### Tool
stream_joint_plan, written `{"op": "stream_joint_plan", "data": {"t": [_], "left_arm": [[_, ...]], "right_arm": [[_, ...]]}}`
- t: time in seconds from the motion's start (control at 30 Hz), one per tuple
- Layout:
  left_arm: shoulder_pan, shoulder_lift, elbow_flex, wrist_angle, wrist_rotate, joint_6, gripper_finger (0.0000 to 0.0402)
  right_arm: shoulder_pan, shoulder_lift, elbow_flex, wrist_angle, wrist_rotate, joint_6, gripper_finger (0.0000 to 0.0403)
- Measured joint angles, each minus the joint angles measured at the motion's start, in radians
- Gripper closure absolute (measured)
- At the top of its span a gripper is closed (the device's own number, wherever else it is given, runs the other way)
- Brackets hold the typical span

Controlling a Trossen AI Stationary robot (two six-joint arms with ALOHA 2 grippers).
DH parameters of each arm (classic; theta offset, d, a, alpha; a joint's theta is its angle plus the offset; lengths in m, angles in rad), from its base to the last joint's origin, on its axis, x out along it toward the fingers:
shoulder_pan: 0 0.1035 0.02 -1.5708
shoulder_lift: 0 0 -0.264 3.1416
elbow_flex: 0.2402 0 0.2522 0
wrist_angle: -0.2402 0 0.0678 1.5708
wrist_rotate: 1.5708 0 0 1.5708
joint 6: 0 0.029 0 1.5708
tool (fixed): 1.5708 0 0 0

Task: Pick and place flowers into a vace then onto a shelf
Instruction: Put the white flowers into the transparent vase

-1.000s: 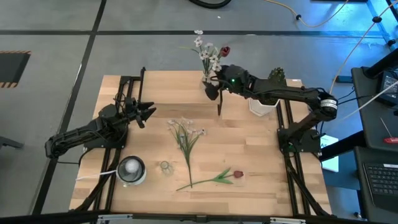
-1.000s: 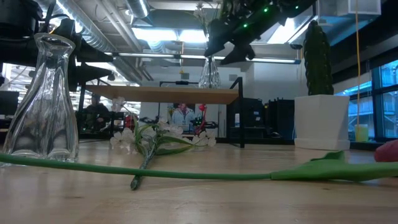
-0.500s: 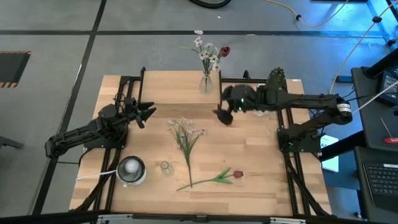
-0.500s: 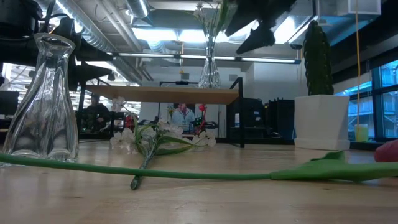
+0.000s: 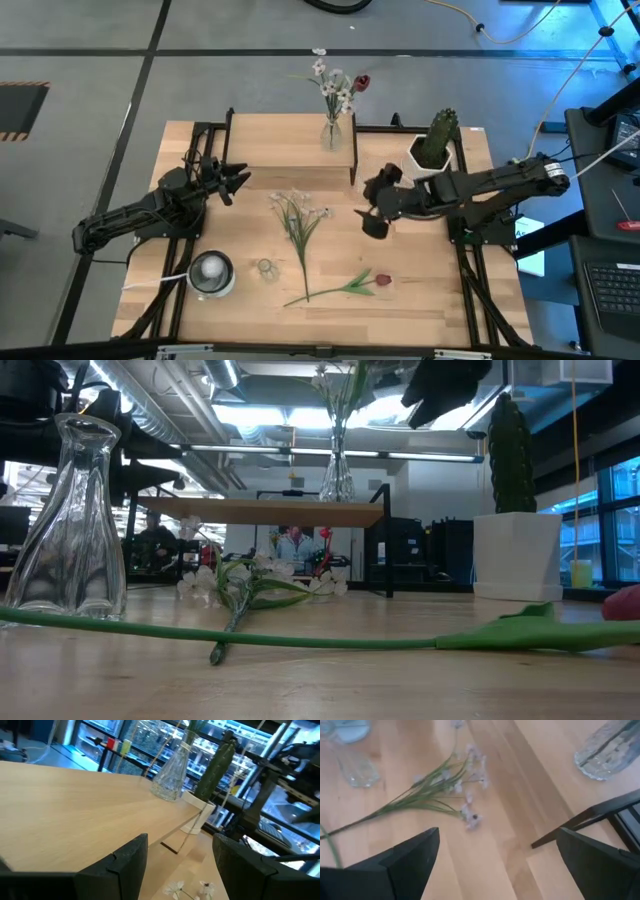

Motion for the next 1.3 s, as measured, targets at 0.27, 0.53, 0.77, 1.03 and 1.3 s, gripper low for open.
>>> {"op": "stream_joint_plan", "data": {"t": [0.27, 0.53, 0.77, 1.03, 1.3], "left_arm": [[0.0, 0.0, 0.0, 0.001, -0.011, 0.0, 0.0185], [0.0, 0.0, 0.0, 0.076, 0.028, -0.026, 0.0185], [-0.024, 0.089, 0.106, 0.137, 0.111, 0.035, 0.0185], [-0.168, 0.51, 0.396, 0.126, 0.099, 0.183, 0.0187], [-0.423, 0.954, 0.866, -0.294, 0.003, 0.272, 0.0191]], "right_arm": [[-0.006, 0.009, -0.109, 0.364, -0.088, -0.066, 0.0004], [-0.021, -0.081, -0.446, 0.964, -0.252, -0.093, 0.0004], [-0.023, -0.311, -0.6, 1.026, -0.217, -0.076, 0.0004], [-0.042, -0.469, -0.623, 0.861, -0.181, -0.077, 0.0004], [-0.042, -0.525, -0.623, 0.717, -0.183, -0.078, 0.0004]]}}
